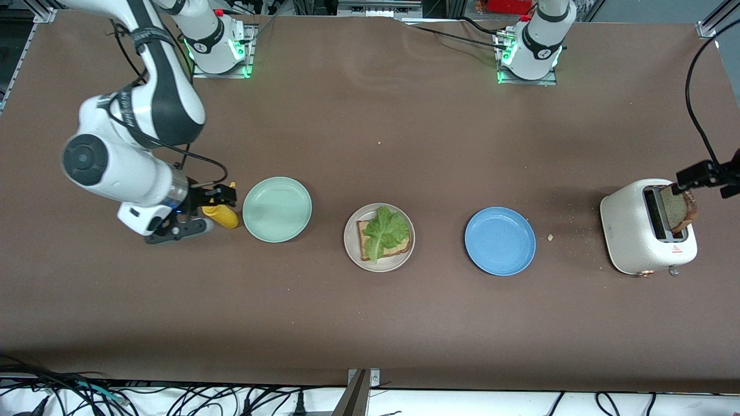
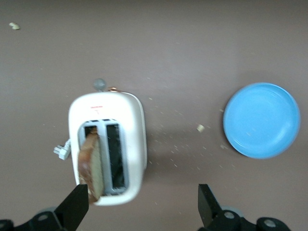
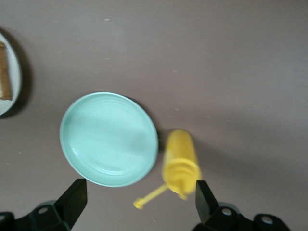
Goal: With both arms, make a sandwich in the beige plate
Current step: 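Return the right gripper to rest while the left gripper reaches the toaster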
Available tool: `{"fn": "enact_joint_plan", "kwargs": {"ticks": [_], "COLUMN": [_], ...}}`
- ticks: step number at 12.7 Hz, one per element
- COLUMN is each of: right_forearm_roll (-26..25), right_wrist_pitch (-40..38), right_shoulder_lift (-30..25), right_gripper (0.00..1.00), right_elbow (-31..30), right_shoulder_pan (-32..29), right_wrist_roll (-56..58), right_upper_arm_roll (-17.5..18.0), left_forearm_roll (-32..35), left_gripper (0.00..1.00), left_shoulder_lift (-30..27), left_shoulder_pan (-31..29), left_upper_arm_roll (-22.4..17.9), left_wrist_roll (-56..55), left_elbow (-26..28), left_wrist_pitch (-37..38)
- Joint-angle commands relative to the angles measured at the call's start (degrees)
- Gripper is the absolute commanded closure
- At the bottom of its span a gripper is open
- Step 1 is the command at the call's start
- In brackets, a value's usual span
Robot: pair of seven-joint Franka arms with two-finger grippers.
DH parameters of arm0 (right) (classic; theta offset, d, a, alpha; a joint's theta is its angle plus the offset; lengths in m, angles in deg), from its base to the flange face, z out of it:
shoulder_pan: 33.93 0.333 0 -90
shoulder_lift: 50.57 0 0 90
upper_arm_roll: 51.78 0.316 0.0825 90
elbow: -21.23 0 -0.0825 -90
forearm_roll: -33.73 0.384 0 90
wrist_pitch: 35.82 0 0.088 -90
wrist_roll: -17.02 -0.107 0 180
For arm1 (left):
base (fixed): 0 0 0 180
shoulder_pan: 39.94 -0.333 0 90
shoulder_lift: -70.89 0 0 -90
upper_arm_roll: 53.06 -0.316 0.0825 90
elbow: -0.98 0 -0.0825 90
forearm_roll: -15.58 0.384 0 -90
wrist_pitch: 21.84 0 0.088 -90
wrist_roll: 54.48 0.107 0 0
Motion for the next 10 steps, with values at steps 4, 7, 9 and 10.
{"fn": "enact_joint_plan", "kwargs": {"ticks": [4, 7, 9, 10], "right_forearm_roll": [-3.4, -3.4, -3.5, -3.1], "right_wrist_pitch": [-2.3, -5.7, -8.9, -10.0], "right_shoulder_lift": [-6.9, -10.0, -10.7, -11.2], "right_gripper": [0.00, 0.00, 0.00, 0.00], "right_elbow": [-3.4, -3.4, -2.6, -2.6], "right_shoulder_pan": [-8.8, -10.2, -9.8, -9.2], "right_wrist_roll": [0.5, 1.4, 1.5, 1.2], "right_upper_arm_roll": [1.0, 1.0, 0.7, 0.7], "left_forearm_roll": [8.4, 8.6, 8.6, 8.5], "left_gripper": [0.00, 0.00, 0.00, 0.01], "left_shoulder_lift": [7.5, 10.2, 10.0, 9.9], "left_shoulder_pan": [-2.4, -4.4, -5.2, -6.2], "left_upper_arm_roll": [0.8, 0.8, 0.8, 0.8], "left_wrist_roll": [0.3, 1.3, 1.3, 1.3], "left_elbow": [-0.4, 0.5, 3.2, 4.5], "left_wrist_pitch": [-3.0, -4.3, -4.2, -4.1]}}
